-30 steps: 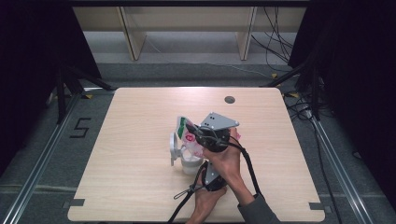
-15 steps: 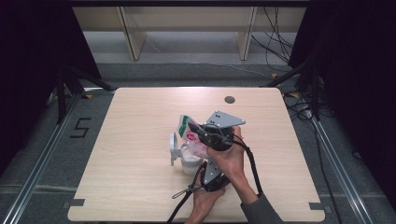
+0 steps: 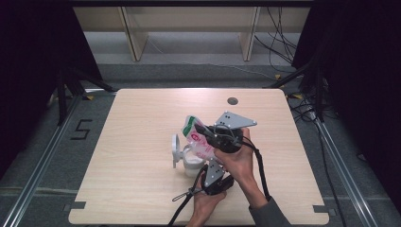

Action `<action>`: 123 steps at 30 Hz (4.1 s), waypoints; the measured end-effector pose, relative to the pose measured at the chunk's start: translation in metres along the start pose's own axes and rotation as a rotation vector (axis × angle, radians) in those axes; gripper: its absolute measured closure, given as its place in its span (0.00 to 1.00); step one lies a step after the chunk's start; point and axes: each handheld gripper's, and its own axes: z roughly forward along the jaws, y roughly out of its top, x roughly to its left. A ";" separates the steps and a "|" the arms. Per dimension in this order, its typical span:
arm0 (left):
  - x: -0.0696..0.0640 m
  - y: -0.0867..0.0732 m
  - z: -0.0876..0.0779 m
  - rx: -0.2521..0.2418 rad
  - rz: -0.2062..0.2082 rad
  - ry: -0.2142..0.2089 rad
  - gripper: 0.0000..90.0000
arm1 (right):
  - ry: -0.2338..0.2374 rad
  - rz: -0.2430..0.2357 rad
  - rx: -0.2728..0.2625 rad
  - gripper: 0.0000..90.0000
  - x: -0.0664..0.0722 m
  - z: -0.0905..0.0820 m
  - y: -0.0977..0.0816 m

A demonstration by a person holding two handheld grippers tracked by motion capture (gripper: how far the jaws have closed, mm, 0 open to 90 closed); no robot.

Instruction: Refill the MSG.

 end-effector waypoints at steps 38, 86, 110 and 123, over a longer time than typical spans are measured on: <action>0.007 0.000 -0.033 0.097 -0.017 -0.001 0.49 | 0.153 0.237 -0.189 1.00 -0.031 -0.058 -0.019; 0.056 0.005 -0.141 0.048 -0.029 0.137 0.40 | -0.029 0.281 -0.103 1.00 -0.077 -0.121 -0.098; 0.066 0.003 -0.146 0.055 -0.006 0.157 0.39 | -0.216 0.241 0.030 1.00 -0.093 -0.124 -0.123; 0.068 0.002 -0.147 0.057 -0.027 0.175 0.40 | -0.271 0.228 0.086 1.00 -0.094 -0.114 -0.131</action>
